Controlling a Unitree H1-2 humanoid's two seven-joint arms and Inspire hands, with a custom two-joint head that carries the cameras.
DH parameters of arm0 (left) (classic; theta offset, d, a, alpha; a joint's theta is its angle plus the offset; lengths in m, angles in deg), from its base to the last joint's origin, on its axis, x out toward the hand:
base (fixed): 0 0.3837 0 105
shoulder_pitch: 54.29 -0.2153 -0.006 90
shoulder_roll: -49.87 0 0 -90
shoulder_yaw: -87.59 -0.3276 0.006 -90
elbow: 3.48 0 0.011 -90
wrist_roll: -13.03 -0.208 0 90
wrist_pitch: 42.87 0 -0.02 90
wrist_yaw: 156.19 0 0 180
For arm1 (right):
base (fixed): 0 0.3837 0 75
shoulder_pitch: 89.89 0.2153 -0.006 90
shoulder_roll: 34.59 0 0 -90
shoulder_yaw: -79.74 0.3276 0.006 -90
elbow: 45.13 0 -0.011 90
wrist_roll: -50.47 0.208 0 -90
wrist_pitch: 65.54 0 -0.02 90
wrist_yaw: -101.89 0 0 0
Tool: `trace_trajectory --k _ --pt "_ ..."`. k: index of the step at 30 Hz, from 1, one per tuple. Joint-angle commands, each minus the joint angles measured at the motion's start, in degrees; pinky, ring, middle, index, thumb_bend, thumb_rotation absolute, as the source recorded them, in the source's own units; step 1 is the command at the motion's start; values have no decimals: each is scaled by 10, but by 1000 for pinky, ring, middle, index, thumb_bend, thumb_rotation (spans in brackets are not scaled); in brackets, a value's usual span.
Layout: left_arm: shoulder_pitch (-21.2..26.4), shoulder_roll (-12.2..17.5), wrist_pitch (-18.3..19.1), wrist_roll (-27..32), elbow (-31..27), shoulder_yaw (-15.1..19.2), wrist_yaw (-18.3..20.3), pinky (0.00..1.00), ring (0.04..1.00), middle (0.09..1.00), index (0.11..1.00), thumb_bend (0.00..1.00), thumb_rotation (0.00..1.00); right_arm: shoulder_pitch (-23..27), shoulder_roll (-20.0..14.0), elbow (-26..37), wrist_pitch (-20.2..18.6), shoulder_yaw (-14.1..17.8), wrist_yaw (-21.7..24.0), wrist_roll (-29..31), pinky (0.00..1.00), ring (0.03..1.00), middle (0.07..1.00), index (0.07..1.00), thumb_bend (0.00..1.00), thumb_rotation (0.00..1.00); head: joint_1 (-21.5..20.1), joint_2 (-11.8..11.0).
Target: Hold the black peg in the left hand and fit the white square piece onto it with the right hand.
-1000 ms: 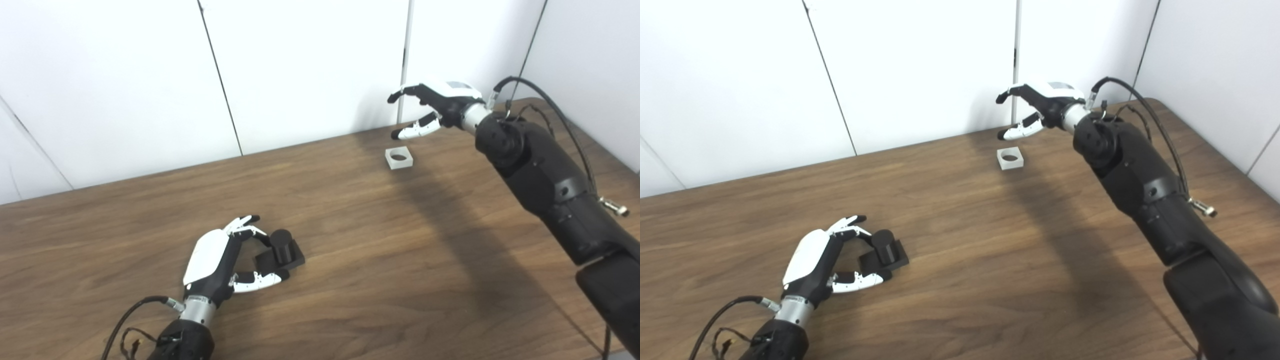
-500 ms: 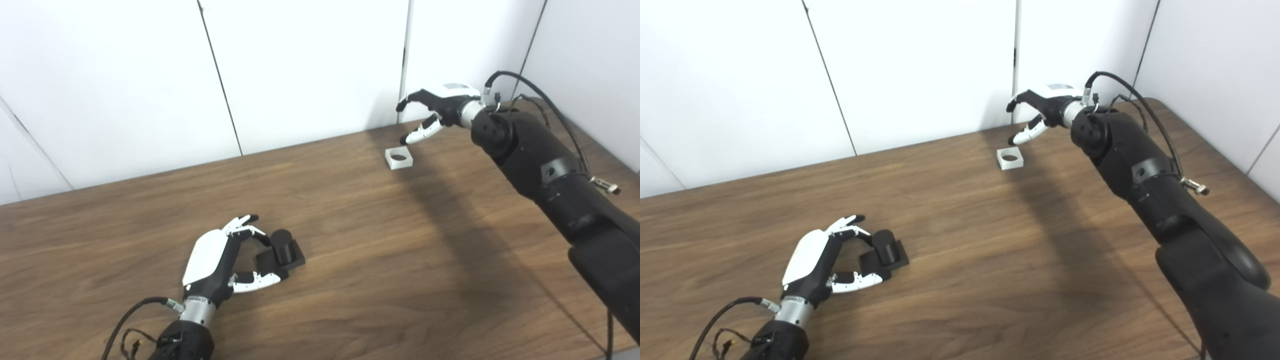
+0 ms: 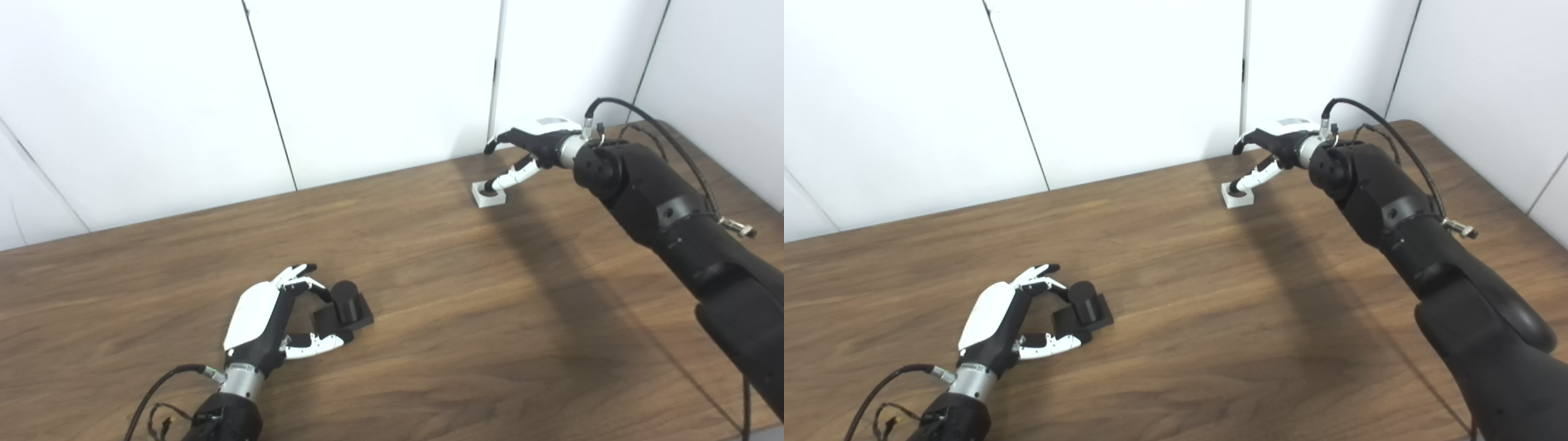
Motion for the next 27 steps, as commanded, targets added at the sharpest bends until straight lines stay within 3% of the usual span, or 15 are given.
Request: trace_trajectory --k 1,16,27 --pt "2 11 13 -1 -4 7 5 894 930 891 555 858 335 22 -14 11 11 3 5 6 915 944 923 812 707 580 0 1" --pt "-1 12 17 -3 -9 8 6 898 929 890 554 857 337 10 -9 8 8 -6 17 2 896 935 920 829 740 608 6 4" --pt "-2 14 18 -2 -11 10 9 893 931 891 554 853 347 27 4 -39 13 -16 5 -3 880 932 921 833 717 589 12 4"
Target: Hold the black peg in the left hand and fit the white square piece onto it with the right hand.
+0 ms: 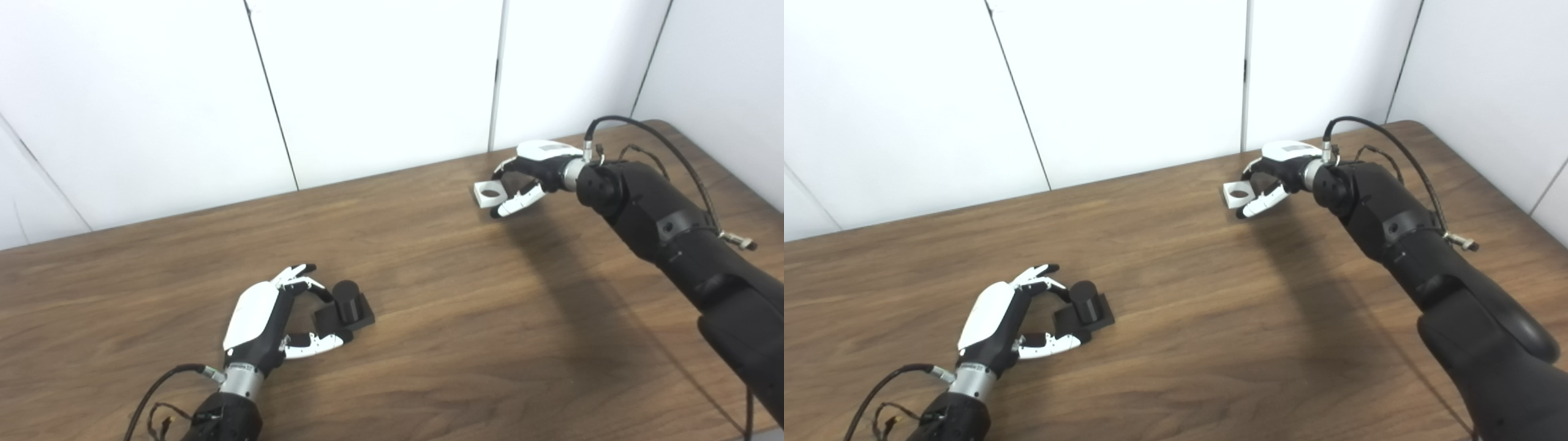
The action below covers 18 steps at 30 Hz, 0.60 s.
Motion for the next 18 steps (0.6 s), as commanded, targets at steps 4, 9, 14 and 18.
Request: trace_trajectory --k 4,9,14,18 --pt "-1 14 17 -2 -12 8 9 892 931 890 555 853 344 48 3 -9 13 0 -18 -1 874 931 921 834 715 578 0 0" --pt "-3 14 19 -1 -16 9 9 894 931 890 552 853 346 57 9 -29 19 -3 -23 -1 880 935 922 833 717 570 6 2" --pt "-5 14 25 -3 -21 10 14 892 933 895 555 852 362 69 15 -53 24 -9 -32 -3 895 939 923 830 714 565 8 3" --pt "-6 13 27 -5 -25 10 17 895 933 893 556 847 364 79 19 -77 36 -14 -47 -4 894 935 915 825 717 569 10 5"
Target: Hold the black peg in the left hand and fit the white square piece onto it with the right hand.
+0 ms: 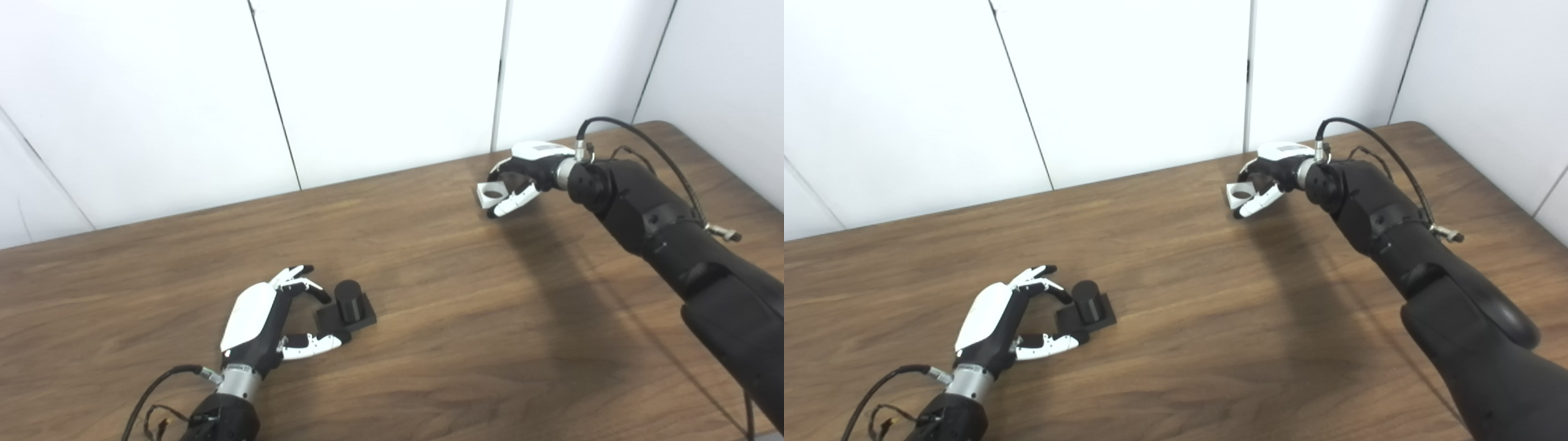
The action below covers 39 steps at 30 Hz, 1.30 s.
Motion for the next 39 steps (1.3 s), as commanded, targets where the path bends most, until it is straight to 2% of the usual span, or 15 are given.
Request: trace_trajectory --k 1,13,22,32,39 --pt "1 9 14 -3 -8 4 6 895 933 893 556 848 366 42 -1 -4 15 0 -23 -2 891 933 912 822 719 569 0 0" --pt "-3 8 10 -6 -9 6 -2 881 923 885 546 847 326 44 4 -12 21 -3 -37 1 867 924 903 818 716 532 1 3" --pt "-5 11 9 -4 -11 9 3 880 923 886 549 854 351 37 -1 -6 34 2 -50 5 862 908 885 792 731 432 -1 6" --pt "-5 15 11 -5 -14 12 8 881 925 887 550 853 349 32 -9 3 29 11 -39 9 875 919 893 795 772 366 -6 8" --pt "-5 18 9 -4 -14 13 10 874 924 887 552 851 343 29 -18 8 29 13 -39 8 889 915 887 801 783 359 -7 10"
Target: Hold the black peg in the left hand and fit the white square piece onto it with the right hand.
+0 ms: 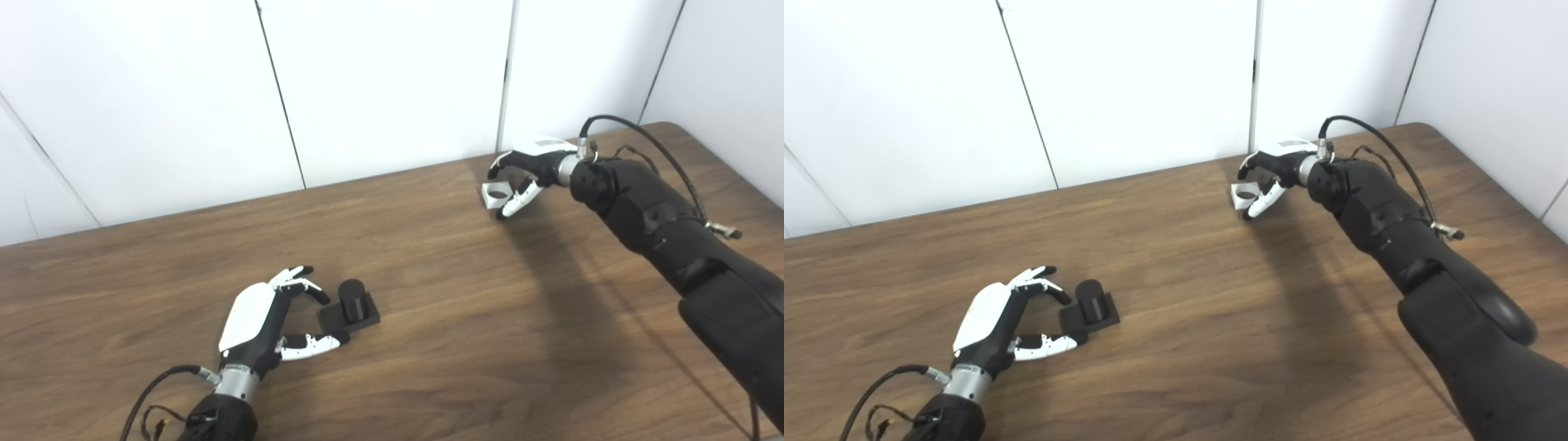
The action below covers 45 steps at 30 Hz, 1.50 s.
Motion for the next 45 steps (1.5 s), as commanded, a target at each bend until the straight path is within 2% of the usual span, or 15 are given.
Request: trace_trajectory --k 1,11,16,30,45 --pt "1 12 10 -1 -4 6 4 874 924 887 550 851 340 22 -20 22 6 9 -10 5 886 912 885 801 781 359 -1 1" --pt "3 14 12 -1 -7 5 8 870 925 887 553 853 346 15 -25 31 7 9 -10 5 874 906 881 791 758 357 0 4" --pt "3 13 14 -1 -10 5 11 868 925 890 553 852 348 14 -22 27 13 6 -18 2 834 888 868 746 745 329 4 6" --pt "1 11 24 -4 -21 3 15 874 925 889 553 846 353 15 -10 24 12 1 -22 -1 842 886 869 755 768 354 8 11" --pt "-2 12 26 0 -24 6 16 873 924 888 553 847 347 19 -1 13 11 -4 -26 -3 834 896 872 750 742 361 10 13"
